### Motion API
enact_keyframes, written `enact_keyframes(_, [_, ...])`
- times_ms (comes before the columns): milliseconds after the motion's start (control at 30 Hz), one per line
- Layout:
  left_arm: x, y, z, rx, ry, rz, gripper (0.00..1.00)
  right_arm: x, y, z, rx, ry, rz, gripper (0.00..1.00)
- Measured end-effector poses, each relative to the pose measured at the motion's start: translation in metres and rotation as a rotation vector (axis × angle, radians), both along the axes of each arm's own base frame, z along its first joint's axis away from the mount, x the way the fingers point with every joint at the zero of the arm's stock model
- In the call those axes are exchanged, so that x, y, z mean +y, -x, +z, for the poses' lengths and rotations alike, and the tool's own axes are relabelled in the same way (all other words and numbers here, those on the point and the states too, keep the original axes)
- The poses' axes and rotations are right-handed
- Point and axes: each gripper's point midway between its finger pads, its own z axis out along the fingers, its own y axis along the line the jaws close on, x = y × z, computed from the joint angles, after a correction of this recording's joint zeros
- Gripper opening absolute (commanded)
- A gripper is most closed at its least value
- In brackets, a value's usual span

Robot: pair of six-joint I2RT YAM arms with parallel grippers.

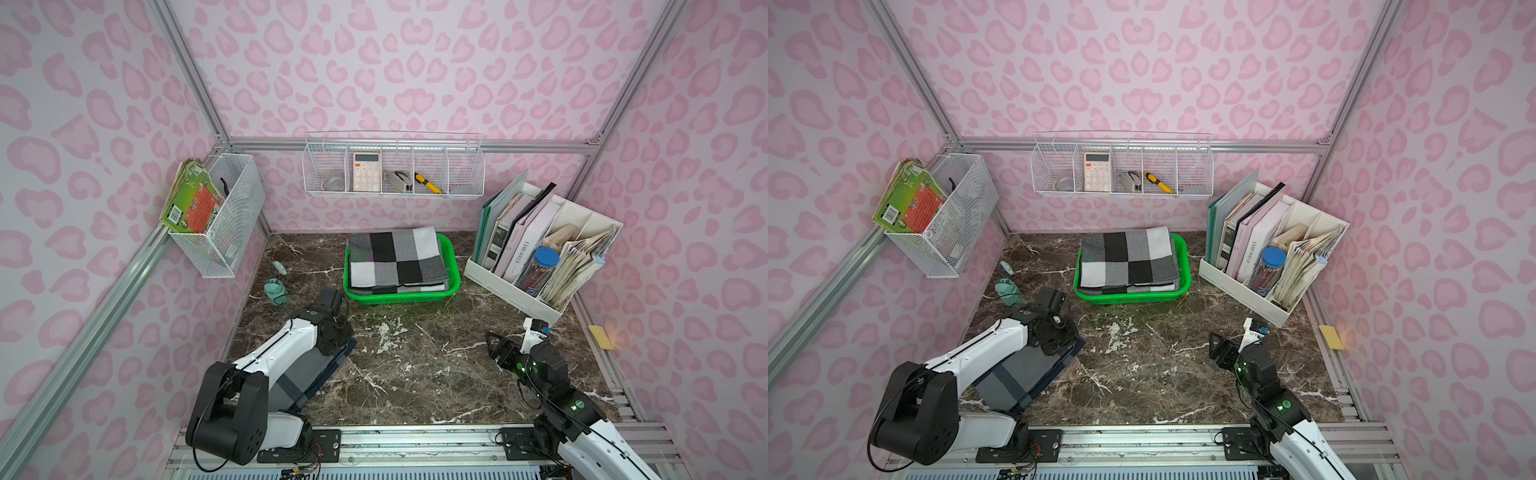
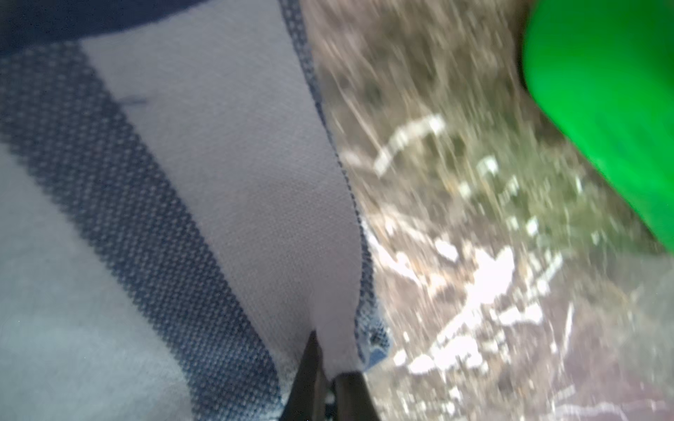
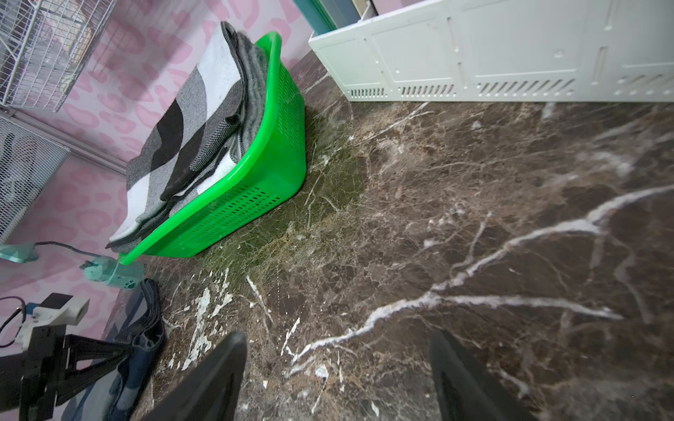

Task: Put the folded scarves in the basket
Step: Move the scarf to the center of the board.

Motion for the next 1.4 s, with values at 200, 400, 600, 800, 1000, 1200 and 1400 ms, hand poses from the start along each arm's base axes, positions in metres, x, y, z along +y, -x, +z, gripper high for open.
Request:
enact_keyframes(200, [-0.080,0.032,0.010,-0.003,0.050,-0.179,0.29,0.001,0.000,-0.006,0.033,-0.007,-0.005,0.80])
enact_keyframes(400, [-0.177,0.052,0.046,-0.106,0.177,-0.391,0.63,0.003,0.000,-0.012,0.068,-0.011,-0.006,0.78])
enact_keyframes(600, [-0.176,0.039,0.085,-0.268,0.176,-0.370,0.73,0.016,-0.004,-0.001,0.090,-0.024,0.027,0.77])
enact_keyframes(800, [-0.107,0.025,0.096,-0.361,-0.019,-0.206,0.78,0.055,-0.014,-0.001,0.155,0.039,0.132,0.78])
enact_keyframes(1000, [-0.034,0.025,0.091,-0.386,-0.115,-0.023,0.78,0.139,-0.025,0.000,0.184,0.092,0.326,0.78])
enact_keyframes(1200, [0.009,0.034,0.094,-0.449,-0.174,0.089,0.78,0.253,-0.048,0.002,0.214,0.084,0.510,0.78])
enact_keyframes(1400, [0.030,0.049,0.085,-0.470,-0.183,0.128,0.79,0.332,-0.049,-0.012,0.226,0.116,0.628,0.76])
